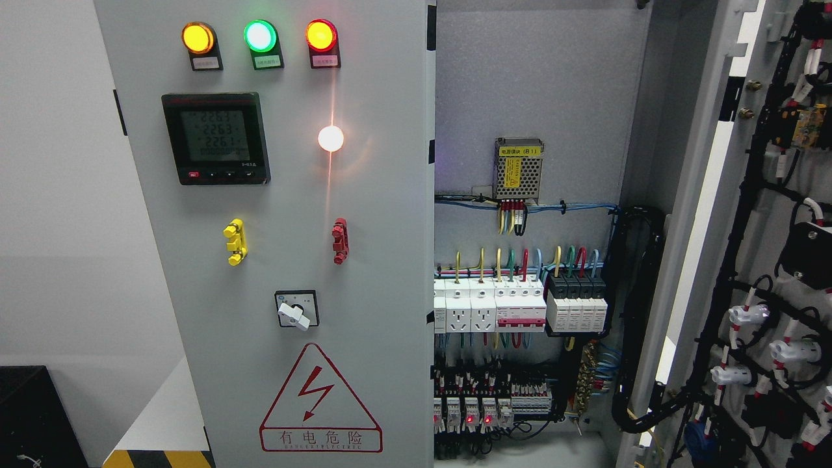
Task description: Open door with both hands
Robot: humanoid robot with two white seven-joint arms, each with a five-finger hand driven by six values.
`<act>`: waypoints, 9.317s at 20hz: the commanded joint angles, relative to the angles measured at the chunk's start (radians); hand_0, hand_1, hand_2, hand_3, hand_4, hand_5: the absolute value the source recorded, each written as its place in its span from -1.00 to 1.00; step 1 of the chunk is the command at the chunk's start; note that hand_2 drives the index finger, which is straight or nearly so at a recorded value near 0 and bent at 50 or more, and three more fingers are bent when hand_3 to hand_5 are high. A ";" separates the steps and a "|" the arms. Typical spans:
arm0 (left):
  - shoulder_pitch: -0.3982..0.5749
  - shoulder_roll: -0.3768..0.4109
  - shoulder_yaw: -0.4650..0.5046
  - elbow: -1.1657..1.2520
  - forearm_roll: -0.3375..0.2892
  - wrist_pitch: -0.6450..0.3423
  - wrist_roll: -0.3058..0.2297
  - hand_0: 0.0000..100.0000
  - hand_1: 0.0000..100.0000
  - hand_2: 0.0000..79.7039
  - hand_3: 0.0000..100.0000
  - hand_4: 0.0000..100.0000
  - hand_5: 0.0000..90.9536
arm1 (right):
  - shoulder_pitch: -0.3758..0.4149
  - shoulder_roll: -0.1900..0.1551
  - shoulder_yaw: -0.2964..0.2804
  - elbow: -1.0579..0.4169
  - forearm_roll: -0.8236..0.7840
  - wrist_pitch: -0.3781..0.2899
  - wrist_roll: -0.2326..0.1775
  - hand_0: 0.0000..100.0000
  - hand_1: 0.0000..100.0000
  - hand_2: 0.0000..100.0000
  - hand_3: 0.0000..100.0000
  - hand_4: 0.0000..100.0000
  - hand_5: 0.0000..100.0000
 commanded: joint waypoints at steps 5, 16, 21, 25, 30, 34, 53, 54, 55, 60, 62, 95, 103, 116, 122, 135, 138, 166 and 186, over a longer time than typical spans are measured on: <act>0.025 -0.008 0.010 0.004 -0.015 0.001 0.000 -1.00 -1.00 -1.00 -1.00 -1.00 -1.00 | 0.126 -0.093 0.102 -0.581 -0.002 -0.082 -0.004 -0.62 -1.00 -1.00 -1.00 -1.00 -1.00; 0.026 -0.008 0.009 0.001 -0.017 0.000 0.000 -1.00 -1.00 -1.00 -1.00 -1.00 -1.00 | 0.024 -0.094 0.117 -0.788 -0.003 -0.083 -0.004 -0.62 -1.00 -1.00 -1.00 -1.00 -1.00; 0.026 -0.008 0.009 0.001 -0.017 0.001 0.000 -1.00 -1.00 -1.00 -1.00 -1.00 -1.00 | -0.062 -0.091 0.117 -0.874 -0.003 -0.083 -0.005 -0.62 -1.00 -1.00 -1.00 -1.00 -1.00; 0.026 -0.008 0.009 0.001 -0.017 0.000 0.000 -1.00 -1.00 -1.00 -1.00 -1.00 -1.00 | -0.153 -0.079 0.117 -0.873 -0.003 -0.082 -0.005 -0.62 -1.00 -1.00 -1.00 -1.00 -1.00; 0.026 -0.008 0.009 0.001 -0.017 0.001 0.000 -1.00 -1.00 -1.00 -1.00 -1.00 -1.00 | -0.239 -0.093 0.116 -0.871 -0.005 -0.071 -0.005 -0.62 -1.00 -1.00 -1.00 -1.00 -1.00; 0.026 -0.008 0.009 0.001 -0.017 0.000 0.000 -1.00 -1.00 -1.00 -1.00 -1.00 -1.00 | -0.311 -0.085 0.117 -0.873 -0.005 -0.073 -0.011 -0.62 -1.00 -1.00 -1.00 -1.00 -1.00; 0.026 -0.008 0.009 0.001 -0.017 0.001 0.000 -1.00 -1.00 -1.00 -1.00 -1.00 -1.00 | -0.658 -0.055 0.211 -0.768 -0.008 0.048 -0.013 -0.62 -1.00 -1.00 -1.00 -1.00 -1.00; 0.026 -0.008 0.009 0.001 -0.017 0.000 0.000 -1.00 -1.00 -1.00 -1.00 -1.00 -1.00 | -0.664 -0.050 0.212 -0.768 -0.009 0.073 -0.013 -0.62 -1.00 -1.00 -1.00 -1.00 -1.00; 0.026 -0.008 0.009 0.001 -0.017 0.001 0.000 -1.00 -1.00 -1.00 -1.00 -1.00 -1.00 | -0.679 -0.044 0.212 -0.767 -0.022 0.096 -0.013 -0.62 -1.00 -1.00 -1.00 -1.00 -1.00; 0.026 -0.008 0.009 0.001 -0.017 0.000 0.000 -1.00 -1.00 -1.00 -1.00 -1.00 -1.00 | -0.759 -0.045 0.203 -0.750 -0.135 0.208 -0.013 -0.62 -1.00 -1.00 -1.00 -1.00 -1.00; 0.026 -0.008 0.009 0.001 -0.017 0.000 0.000 -1.00 -1.00 -1.00 -1.00 -1.00 -1.00 | -0.786 -0.045 0.200 -0.748 -0.137 0.257 -0.013 -0.62 -1.00 -1.00 -1.00 -1.00 -1.00; 0.026 -0.008 0.009 0.001 -0.017 0.000 0.000 -1.00 -1.00 -1.00 -1.00 -1.00 -1.00 | -1.035 -0.056 0.212 -0.532 -0.255 0.440 -0.001 -0.62 -1.00 -1.00 -1.00 -1.00 -1.00; 0.026 -0.008 0.009 0.001 -0.017 0.000 0.000 -1.00 -1.00 -1.00 -1.00 -1.00 -1.00 | -1.052 -0.055 0.211 -0.517 -0.341 0.444 0.001 -0.62 -1.00 -1.00 -1.00 -1.00 -1.00; 0.026 -0.008 0.009 0.001 -0.017 0.000 0.000 -1.00 -1.00 -1.00 -1.00 -1.00 -1.00 | -1.075 -0.058 0.200 -0.497 -0.368 0.446 0.134 -0.62 -1.00 -1.00 -1.00 -1.00 -1.00; 0.026 -0.008 0.009 0.001 -0.017 0.000 0.000 -1.00 -1.00 -1.00 -1.00 -1.00 -1.00 | -1.081 -0.059 0.199 -0.483 -0.370 0.458 0.147 -0.62 -1.00 -1.00 -1.00 -1.00 -1.00; 0.026 -0.008 0.009 0.001 -0.017 0.000 0.000 -1.00 -1.00 -1.00 -1.00 -1.00 -1.00 | -1.119 -0.078 0.196 -0.432 -0.450 0.487 0.150 -0.62 -1.00 -1.00 -1.00 -1.00 -1.00; 0.026 -0.008 0.009 0.001 -0.017 0.000 0.000 -1.00 -1.00 -1.00 -1.00 -1.00 -1.00 | -1.121 -0.078 0.194 -0.420 -0.451 0.487 0.160 -0.62 -1.00 -1.00 -1.00 -1.00 -1.00; 0.026 -0.008 0.009 0.001 -0.017 0.000 0.000 -1.00 -1.00 -1.00 -1.00 -1.00 -1.00 | -1.145 -0.079 0.150 -0.392 -0.451 0.487 0.326 -0.62 -1.00 -1.00 -1.00 -1.00 -1.00; 0.026 -0.008 0.009 0.001 -0.017 0.000 0.000 -1.00 -1.00 -1.00 -1.00 -1.00 -1.00 | -1.176 -0.079 0.150 -0.339 -0.451 0.489 0.493 -0.62 -1.00 -1.00 -1.00 -1.00 -1.00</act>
